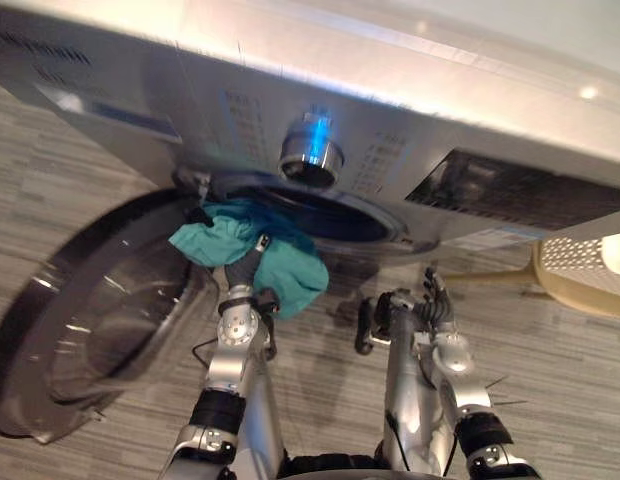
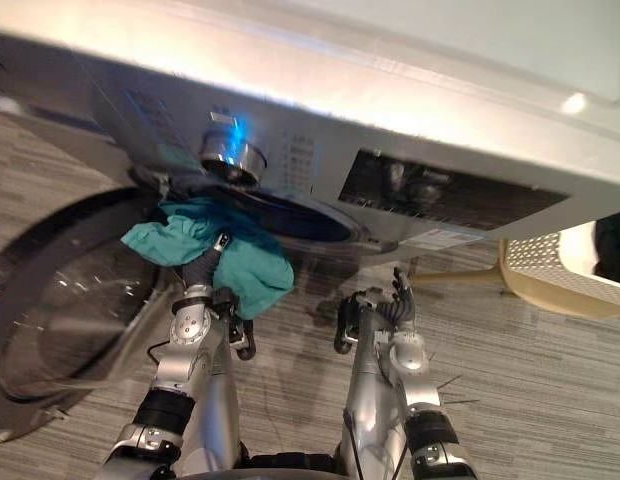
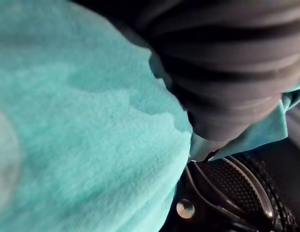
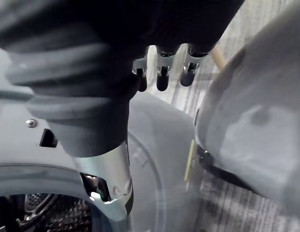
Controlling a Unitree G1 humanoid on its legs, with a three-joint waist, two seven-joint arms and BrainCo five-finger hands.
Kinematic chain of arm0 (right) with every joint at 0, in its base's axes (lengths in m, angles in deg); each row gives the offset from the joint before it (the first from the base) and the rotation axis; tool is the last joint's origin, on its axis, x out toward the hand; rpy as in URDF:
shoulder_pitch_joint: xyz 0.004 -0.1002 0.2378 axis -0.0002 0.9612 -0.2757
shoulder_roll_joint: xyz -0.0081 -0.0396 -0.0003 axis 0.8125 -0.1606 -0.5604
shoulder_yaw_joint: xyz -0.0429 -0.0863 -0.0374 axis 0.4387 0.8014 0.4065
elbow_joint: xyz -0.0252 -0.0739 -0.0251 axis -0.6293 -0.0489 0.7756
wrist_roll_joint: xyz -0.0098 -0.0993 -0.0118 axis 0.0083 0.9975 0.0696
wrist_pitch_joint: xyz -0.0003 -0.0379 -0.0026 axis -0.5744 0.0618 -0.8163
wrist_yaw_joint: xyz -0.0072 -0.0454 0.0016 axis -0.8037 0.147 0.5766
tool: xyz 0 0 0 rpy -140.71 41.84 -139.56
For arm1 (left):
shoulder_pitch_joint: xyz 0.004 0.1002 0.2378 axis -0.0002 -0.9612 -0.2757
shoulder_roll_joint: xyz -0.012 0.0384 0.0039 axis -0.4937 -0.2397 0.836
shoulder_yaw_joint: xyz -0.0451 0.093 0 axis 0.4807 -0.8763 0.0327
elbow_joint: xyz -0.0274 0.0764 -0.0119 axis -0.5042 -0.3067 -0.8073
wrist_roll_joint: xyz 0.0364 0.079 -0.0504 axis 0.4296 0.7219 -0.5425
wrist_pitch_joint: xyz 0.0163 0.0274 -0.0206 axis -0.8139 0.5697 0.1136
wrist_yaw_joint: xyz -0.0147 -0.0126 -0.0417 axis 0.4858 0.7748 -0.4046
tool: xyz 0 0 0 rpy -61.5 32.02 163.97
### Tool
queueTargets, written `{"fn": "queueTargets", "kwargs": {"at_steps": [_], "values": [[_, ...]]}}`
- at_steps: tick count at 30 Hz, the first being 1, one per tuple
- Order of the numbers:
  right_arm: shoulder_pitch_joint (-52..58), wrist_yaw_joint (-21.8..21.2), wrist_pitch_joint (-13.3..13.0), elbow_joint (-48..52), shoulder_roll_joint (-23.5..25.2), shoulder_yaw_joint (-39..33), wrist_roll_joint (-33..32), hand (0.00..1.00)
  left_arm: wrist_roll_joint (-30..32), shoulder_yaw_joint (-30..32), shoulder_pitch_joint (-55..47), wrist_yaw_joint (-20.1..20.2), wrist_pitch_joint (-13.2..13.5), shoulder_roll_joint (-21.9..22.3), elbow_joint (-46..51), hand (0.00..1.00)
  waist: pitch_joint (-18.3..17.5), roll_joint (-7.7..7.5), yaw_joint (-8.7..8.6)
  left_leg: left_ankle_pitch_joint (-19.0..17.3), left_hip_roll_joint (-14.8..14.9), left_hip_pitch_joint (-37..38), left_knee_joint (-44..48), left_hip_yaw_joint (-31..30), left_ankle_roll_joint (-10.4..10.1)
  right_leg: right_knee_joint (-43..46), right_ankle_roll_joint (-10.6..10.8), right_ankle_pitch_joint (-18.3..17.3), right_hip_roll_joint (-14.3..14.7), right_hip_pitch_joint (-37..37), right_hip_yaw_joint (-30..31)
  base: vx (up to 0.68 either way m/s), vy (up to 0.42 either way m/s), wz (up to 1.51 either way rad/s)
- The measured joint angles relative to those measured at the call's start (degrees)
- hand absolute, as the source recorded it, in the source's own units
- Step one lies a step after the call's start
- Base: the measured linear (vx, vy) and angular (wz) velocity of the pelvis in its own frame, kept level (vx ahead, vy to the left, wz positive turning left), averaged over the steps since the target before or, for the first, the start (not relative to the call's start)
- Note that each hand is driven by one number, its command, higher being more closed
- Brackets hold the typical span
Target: Pick up the laundry basket with both hands and put the clothes into the washing machine.
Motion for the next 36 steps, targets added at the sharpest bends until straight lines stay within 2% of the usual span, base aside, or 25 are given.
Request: {"fn": "queueTargets", "kwargs": {"at_steps": [5, 9, 12, 14, 17, 19, 23, 24, 27, 31, 34, 36], "values": [[0.5, 0.3, -1.2, 8.1, 1.0, -1.3, -1.0, 0.0, 0.1, -3.0, 9.0, -1.2, 0.0, 0.9, 2.9, 1.0, 0.2, -0.56, 0.26, -1.3, 0.9, -9.7, 8.6, -2.5, -1.1, 9.2, -1.3, -2.1, 0.2, -9.9, 0.8, -0.05, -0.078, -0.07], [0.9, 0.0, -1.9, 13.1, 0.6, -1.4, -1.0, 0.0, 0.1, -4.3, 19.3, -3.3, -0.1, 0.7, 3.0, 1.0, 0.1, -1.23, -1.14, -2.0, 1.3, -15.1, 13.6, -4.1, -1.8, 14.4, -1.7, -3.0, 0.5, -15.6, 1.3, -0.03, -0.073, -0.09], [1.0, -0.4, -3.0, 16.8, 0.2, -1.9, -1.0, 0.0, 0.2, -3.7, 28.6, -5.3, -0.2, -2.2, 2.9, 1.0, 0.0, -1.4, -2.05, -2.6, 2.1, -19.1, 16.9, -4.8, -2.2, 17.6, -2.1, -3.2, 1.4, -20.1, 2.0, -0.02, -0.063, -0.18], [0.7, -0.5, -3.8, 19.2, 0.1, -2.5, -0.9, 0.0, 0.9, -3.5, 36.4, -7.4, -0.2, -6.3, 2.3, 1.0, 0.0, -1.48, -2.7, -2.6, 2.9, -22.0, 18.5, -5.0, -2.2, 19.0, -2.1, -3.1, 2.0, -23.5, 2.4, 0.01, -0.075, -0.17], [0.6, -1.2, -4.8, 20.5, 0.3, -2.6, -0.9, 0.0, 3.4, -2.3, 45.2, -9.9, -0.6, -10.2, -0.2, 1.0, -0.1, -1.51, -3.4, -2.6, 3.1, -23.6, 19.2, -5.6, -2.1, 19.4, -2.3, -2.8, 2.4, -25.0, 2.1, 0.03, -0.057, -0.12], [0.6, -1.6, -4.9, 20.5, 0.9, -3.1, -0.9, 0.0, 4.8, -1.9, 49.1, -11.4, -1.1, -11.5, -1.6, 1.0, -0.1, -1.58, -3.69, -2.6, 3.7, -23.8, 19.4, -5.7, -1.9, 19.4, -2.7, -2.6, 2.7, -25.1, 1.8, 0.04, -0.049, -0.11], [0.6, -1.8, -5.3, 20.4, 2.6, -3.6, -0.9, 0.0, 11.0, -1.9, 54.0, -15.1, -2.6, -14.3, -2.1, 1.0, -0.8, -2.7, -4.25, -2.8, 3.9, -24.7, 19.5, -5.7, -2.1, 19.5, -3.1, -2.4, 3.1, -26.4, 1.9, 0.04, -0.041, -0.06], [0.6, -2.2, -5.6, 20.4, 2.7, -3.6, -0.9, 0.0, 13.5, -1.8, 54.9, -16.5, -3.1, -14.9, -2.1, 0.0, -0.8, -2.82, -4.39, -2.8, 4.0, -25.0, 19.8, -5.9, -2.1, 19.7, -3.2, -2.3, 3.1, -26.7, 1.8, 0.03, -0.037, -0.02], [0.6, -2.9, -6.7, 20.2, 2.6, -3.6, -1.0, 0.0, 18.7, -1.9, 56.6, -19.8, -5.1, -16.9, -4.1, 0.0, -0.9, -2.99, -4.54, -3.0, 4.1, -25.6, 20.5, -6.3, -2.1, 20.2, -3.1, -2.6, 3.2, -27.0, 1.6, 0.02, -0.023, -0.01], [0.6, -3.0, -7.4, 19.3, 2.6, -3.6, -1.0, 0.0, 20.0, -1.9, 57.3, -20.5, -6.4, -17.9, -4.8, 0.0, -1.4, -3.72, -4.44, -3.0, 4.3, -26.3, 20.6, -6.4, -2.1, 20.2, -3.1, -2.6, 3.1, -27.7, 1.4, 0.01, -0.016, 0.0], [0.2, -3.3, -7.1, 18.1, 2.7, -3.7, -1.0, 0.0, 21.1, -2.1, 57.3, -17.7, -7.5, -17.6, -9.2, 0.0, -1.9, -4.57, -4.23, -3.0, 4.3, -26.3, 20.6, -6.5, -2.1, 20.3, -3.1, -2.6, 3.0, -27.6, 1.4, 0.0, 0.0, 0.0], [0.2, -4.0, -7.0, 17.6, 2.6, -3.9, -1.1, 0.0, 24.1, -2.3, 57.0, -15.2, -8.3, -16.9, -13.8, 0.0, -2.1, -4.79, -4.1, -3.0, 4.1, -26.3, 20.6, -6.5, -2.1, 20.3, -3.2, -2.6, 2.8, -27.4, 1.3, 0.03, -0.025, 0.05]]}}
